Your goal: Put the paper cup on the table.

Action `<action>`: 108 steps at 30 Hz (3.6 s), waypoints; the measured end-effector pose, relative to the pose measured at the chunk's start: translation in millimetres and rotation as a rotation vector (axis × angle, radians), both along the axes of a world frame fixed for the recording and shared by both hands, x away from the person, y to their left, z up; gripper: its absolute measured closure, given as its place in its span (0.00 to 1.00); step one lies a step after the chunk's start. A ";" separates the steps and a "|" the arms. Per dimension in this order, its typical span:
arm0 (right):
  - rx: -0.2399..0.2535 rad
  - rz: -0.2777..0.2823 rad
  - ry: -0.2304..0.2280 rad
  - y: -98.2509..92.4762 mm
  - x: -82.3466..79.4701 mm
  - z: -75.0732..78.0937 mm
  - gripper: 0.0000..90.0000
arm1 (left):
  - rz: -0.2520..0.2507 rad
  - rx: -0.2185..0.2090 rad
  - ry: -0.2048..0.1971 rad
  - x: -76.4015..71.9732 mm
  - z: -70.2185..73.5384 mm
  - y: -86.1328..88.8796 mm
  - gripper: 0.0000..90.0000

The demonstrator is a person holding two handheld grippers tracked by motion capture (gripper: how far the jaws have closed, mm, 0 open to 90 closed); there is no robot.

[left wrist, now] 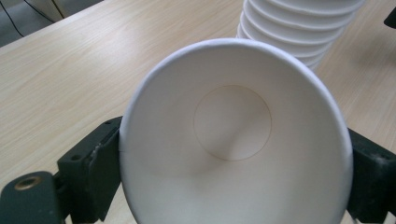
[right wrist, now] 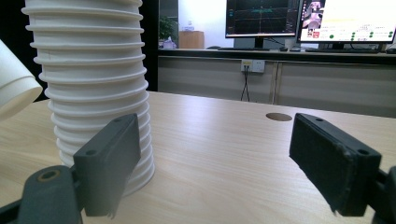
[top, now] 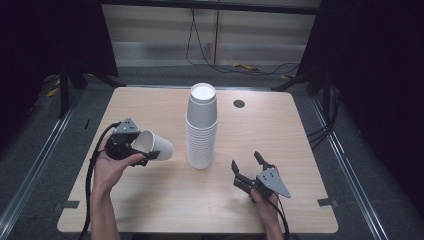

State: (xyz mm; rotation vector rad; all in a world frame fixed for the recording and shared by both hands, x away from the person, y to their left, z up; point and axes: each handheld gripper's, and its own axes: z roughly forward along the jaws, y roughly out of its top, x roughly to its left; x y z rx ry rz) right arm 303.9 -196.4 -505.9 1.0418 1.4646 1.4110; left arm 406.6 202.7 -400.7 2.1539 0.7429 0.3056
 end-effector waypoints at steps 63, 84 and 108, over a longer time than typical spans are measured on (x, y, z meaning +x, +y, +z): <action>0.002 0.022 0.005 -0.9 0.8 0.2 0.17 | -0.021 0.302 0.190 74.7 -38.7 -47.2 0.04; 0.003 0.024 0.002 -1.1 0.9 0.1 0.17 | 0.017 0.106 0.112 57.7 -66.3 -21.2 0.11; 0.005 0.025 0.001 -1.2 0.6 0.0 0.17 | 0.133 -0.086 -0.008 24.6 -93.7 3.5 0.17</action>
